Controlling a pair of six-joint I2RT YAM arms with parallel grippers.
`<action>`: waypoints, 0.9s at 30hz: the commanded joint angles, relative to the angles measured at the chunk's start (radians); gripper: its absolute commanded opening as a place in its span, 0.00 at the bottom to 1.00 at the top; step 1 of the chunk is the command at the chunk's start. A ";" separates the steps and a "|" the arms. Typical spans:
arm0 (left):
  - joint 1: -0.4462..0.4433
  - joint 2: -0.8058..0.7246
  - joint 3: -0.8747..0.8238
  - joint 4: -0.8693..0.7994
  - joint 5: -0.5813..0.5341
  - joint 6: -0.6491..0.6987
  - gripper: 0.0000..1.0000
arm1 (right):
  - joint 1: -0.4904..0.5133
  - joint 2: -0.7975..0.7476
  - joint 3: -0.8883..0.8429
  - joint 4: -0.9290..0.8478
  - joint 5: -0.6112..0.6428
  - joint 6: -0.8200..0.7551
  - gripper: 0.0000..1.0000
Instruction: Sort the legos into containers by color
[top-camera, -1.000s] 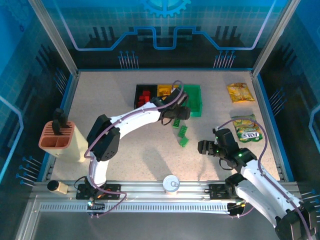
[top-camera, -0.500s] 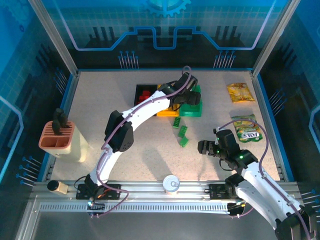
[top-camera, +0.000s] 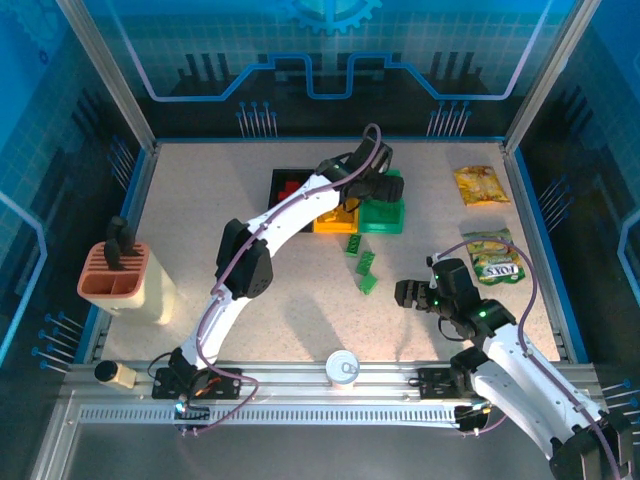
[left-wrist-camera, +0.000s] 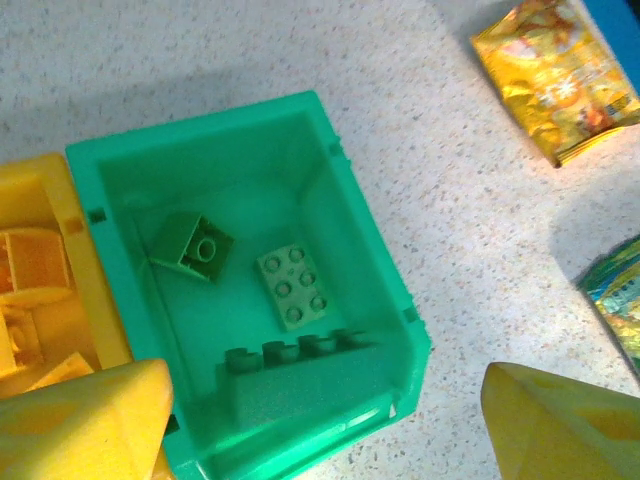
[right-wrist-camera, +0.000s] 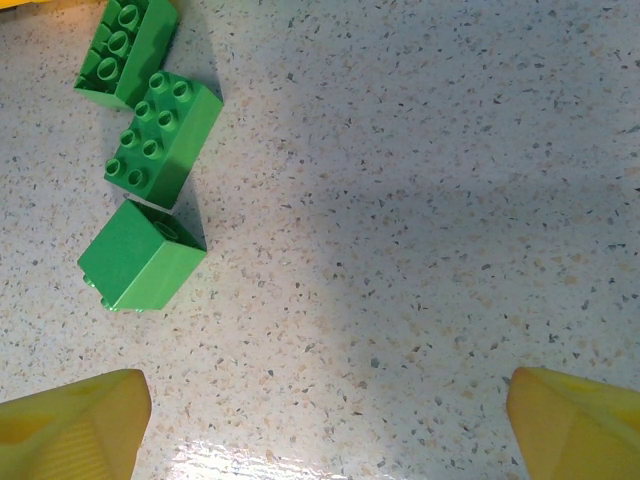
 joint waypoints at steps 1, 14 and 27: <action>0.004 -0.016 0.041 -0.025 0.021 0.021 0.83 | -0.017 -0.002 -0.011 0.010 -0.011 0.008 0.93; -0.034 -0.401 -0.525 0.189 -0.016 0.013 0.83 | -0.017 0.012 -0.010 0.014 -0.014 0.008 0.93; -0.034 -0.937 -1.387 0.471 -0.066 -0.089 0.82 | 0.200 0.213 0.048 0.142 0.054 0.050 0.89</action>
